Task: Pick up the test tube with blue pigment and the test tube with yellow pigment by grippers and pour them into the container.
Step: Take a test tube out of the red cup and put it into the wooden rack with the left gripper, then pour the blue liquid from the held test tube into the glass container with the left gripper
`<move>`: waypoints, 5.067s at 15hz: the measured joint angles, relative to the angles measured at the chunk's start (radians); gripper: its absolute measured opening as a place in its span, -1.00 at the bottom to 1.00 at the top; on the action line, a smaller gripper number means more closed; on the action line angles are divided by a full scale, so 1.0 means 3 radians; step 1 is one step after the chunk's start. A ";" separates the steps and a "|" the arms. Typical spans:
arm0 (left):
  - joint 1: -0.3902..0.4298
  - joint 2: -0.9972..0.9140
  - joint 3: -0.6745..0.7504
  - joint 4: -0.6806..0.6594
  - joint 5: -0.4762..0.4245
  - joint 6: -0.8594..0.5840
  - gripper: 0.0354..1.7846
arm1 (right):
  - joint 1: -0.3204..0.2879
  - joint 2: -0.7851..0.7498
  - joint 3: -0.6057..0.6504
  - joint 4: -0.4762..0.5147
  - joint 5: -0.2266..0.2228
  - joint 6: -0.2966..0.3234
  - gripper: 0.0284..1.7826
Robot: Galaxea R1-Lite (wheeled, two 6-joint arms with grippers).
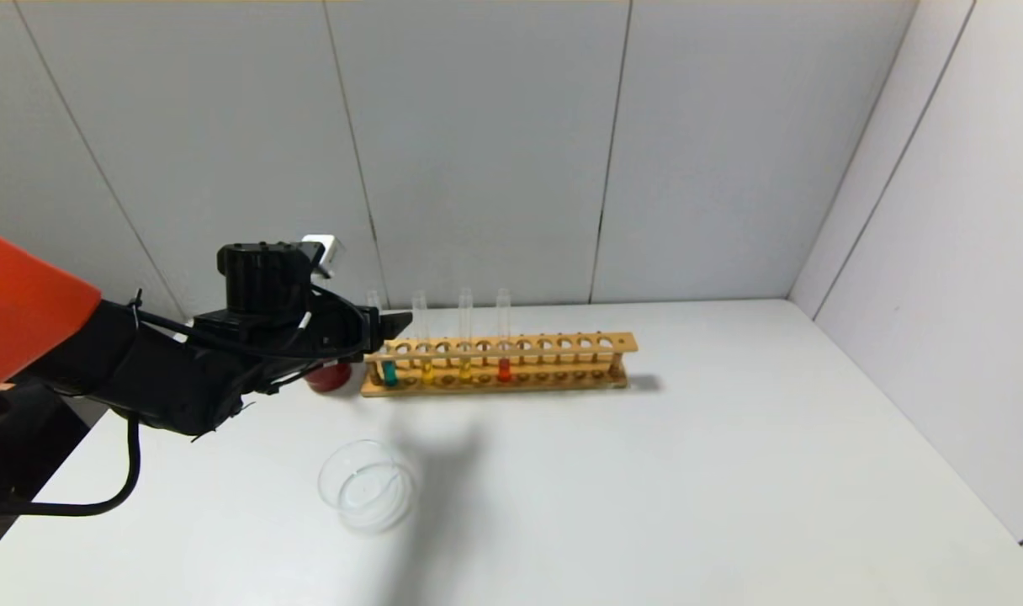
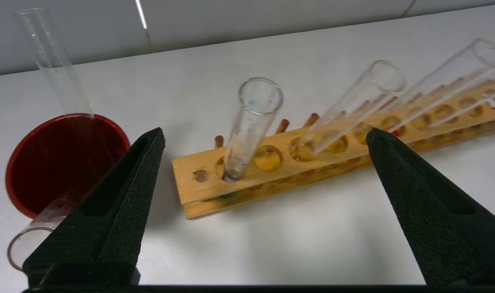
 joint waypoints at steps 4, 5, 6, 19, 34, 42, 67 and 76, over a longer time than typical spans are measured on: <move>0.0011 0.0132 -0.0077 -0.0030 0.0023 0.0003 0.95 | 0.0000 0.0000 0.0000 0.0000 0.0001 0.0000 0.96; 0.0011 0.0167 -0.0106 -0.0045 0.0028 0.0003 0.95 | 0.0000 0.0000 0.0000 0.0000 0.0001 0.0000 0.96; 0.0011 0.0199 -0.0138 -0.0048 0.0027 0.0003 0.95 | 0.0000 0.0000 0.0000 0.0000 0.0001 0.0000 0.96; 0.0039 0.0444 -0.0315 -0.0049 0.0133 0.0028 0.95 | 0.0000 0.0000 0.0000 0.0000 0.0000 0.0001 0.96; 0.0045 0.0491 -0.0321 -0.0057 0.0131 0.0033 -0.67 | 0.0000 0.0000 0.0000 0.0000 0.0000 0.0000 0.96; 0.0038 0.0445 -0.0330 -0.0033 0.0133 0.0041 -0.68 | 0.0000 0.0000 0.0000 0.0000 0.0000 0.0000 0.96; 0.0060 -0.2054 0.0574 0.0726 0.0499 0.0430 -0.68 | 0.0000 0.0000 0.0000 0.0000 0.0001 0.0000 0.96; 0.0079 -0.2643 0.1360 0.0694 0.0718 0.0801 -0.68 | 0.0000 0.0000 0.0000 0.0000 0.0001 0.0000 0.96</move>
